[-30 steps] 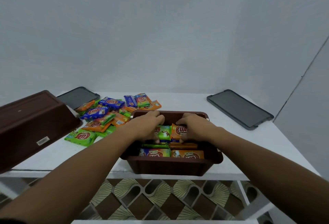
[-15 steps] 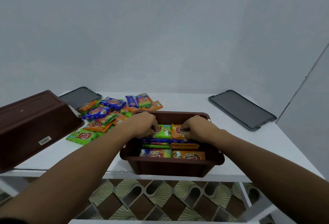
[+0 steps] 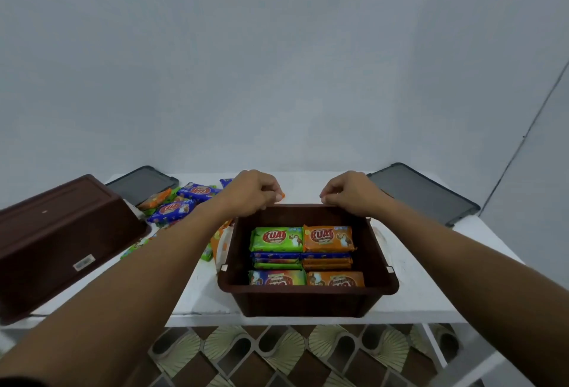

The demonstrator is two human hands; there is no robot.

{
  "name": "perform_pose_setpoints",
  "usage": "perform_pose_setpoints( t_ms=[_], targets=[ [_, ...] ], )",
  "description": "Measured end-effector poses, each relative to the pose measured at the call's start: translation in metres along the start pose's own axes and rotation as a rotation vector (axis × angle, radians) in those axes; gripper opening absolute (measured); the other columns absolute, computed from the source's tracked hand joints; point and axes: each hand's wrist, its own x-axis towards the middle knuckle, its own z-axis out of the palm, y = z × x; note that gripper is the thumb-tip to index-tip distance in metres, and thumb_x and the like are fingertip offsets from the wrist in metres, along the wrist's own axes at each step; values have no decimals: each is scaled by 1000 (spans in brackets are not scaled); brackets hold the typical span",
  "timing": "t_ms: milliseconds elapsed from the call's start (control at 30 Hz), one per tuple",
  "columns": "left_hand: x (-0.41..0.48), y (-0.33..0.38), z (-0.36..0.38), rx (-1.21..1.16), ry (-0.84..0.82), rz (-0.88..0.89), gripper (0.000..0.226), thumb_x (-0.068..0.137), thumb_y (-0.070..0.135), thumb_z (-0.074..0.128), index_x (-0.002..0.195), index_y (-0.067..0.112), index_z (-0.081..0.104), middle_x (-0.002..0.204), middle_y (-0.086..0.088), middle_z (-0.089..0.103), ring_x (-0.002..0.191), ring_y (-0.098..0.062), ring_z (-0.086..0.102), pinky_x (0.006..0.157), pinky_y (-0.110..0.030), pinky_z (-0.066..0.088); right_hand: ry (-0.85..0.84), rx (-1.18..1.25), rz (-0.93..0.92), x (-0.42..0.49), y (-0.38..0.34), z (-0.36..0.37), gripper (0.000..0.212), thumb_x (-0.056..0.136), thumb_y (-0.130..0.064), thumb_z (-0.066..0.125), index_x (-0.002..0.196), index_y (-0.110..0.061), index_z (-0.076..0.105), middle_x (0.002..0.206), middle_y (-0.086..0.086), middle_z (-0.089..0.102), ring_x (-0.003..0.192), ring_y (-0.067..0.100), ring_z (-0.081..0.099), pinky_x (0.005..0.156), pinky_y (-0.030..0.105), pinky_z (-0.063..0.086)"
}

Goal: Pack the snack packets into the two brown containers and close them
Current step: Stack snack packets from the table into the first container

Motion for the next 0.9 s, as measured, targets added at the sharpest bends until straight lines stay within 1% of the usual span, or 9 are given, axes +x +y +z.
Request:
perform_pose_setpoints(
  t_ms=[133, 267, 400, 500, 567, 633, 733, 800, 900],
  targets=[
    [16, 6, -7, -58, 11, 17, 9, 96, 22, 68, 91, 21, 75, 75, 12, 69, 65, -8, 67, 66, -22, 50, 58, 71, 57, 8, 3, -14, 8, 90, -20, 73, 94, -17, 80, 89, -10, 72, 84, 1, 64, 66, 13, 46],
    [37, 12, -2, -33, -12, 33, 8, 95, 22, 70, 91, 20, 76, 72, 13, 68, 57, 1, 63, 61, -15, 45, 80, 86, 79, 16, 18, -25, 8, 89, -18, 74, 93, -18, 80, 88, -12, 72, 85, 1, 64, 66, 11, 44],
    [64, 15, 5, -37, -37, 31, 6, 92, 19, 73, 86, 21, 75, 76, 10, 71, 59, -3, 65, 57, -11, 45, 73, 88, 104, 30, 39, -32, 9, 88, -18, 75, 95, -15, 81, 89, -9, 73, 83, -2, 64, 64, 10, 44],
    [81, 17, 13, -14, -53, 16, 6, 92, 19, 74, 87, 19, 75, 74, 11, 70, 62, -6, 66, 56, -11, 45, 36, 71, 108, 44, 56, -33, 10, 86, -19, 77, 95, -17, 82, 92, -6, 75, 85, 1, 66, 64, 11, 46],
    [94, 19, 18, 1, -67, 0, 6, 92, 19, 73, 88, 16, 77, 74, 9, 71, 66, -11, 69, 59, -16, 50, 3, 80, 118, 55, 67, -33, 11, 85, -19, 78, 95, -18, 82, 93, -6, 76, 87, 2, 67, 65, 13, 49],
    [108, 18, 23, 15, -78, -26, 6, 92, 19, 73, 89, 16, 77, 78, 6, 73, 71, -15, 72, 66, -24, 56, -41, 77, 120, 65, 78, -32, 12, 85, -20, 78, 96, -19, 82, 94, -5, 76, 87, 3, 67, 67, 14, 51],
    [128, 14, 32, 143, -133, -36, 7, 93, 19, 71, 90, 17, 77, 85, 10, 71, 79, -11, 69, 72, -28, 54, -143, 61, 96, 76, 91, -25, 16, 84, -19, 80, 100, -20, 81, 97, -4, 76, 87, 3, 66, 67, 11, 48],
    [138, 12, 41, 285, -224, -37, 7, 92, 22, 71, 93, 18, 77, 90, 11, 69, 84, -8, 64, 73, -23, 47, -241, 43, 98, 83, 101, -14, 22, 81, -18, 82, 103, -19, 80, 98, -2, 75, 89, 7, 67, 68, 14, 48],
    [148, 10, 57, 426, -434, -118, 10, 90, 26, 74, 98, 20, 74, 95, 3, 70, 80, -10, 62, 66, -23, 44, -411, 11, 193, 93, 117, 4, 31, 76, -19, 83, 107, -22, 76, 99, 5, 76, 89, 20, 69, 70, 26, 55]
  ],
)
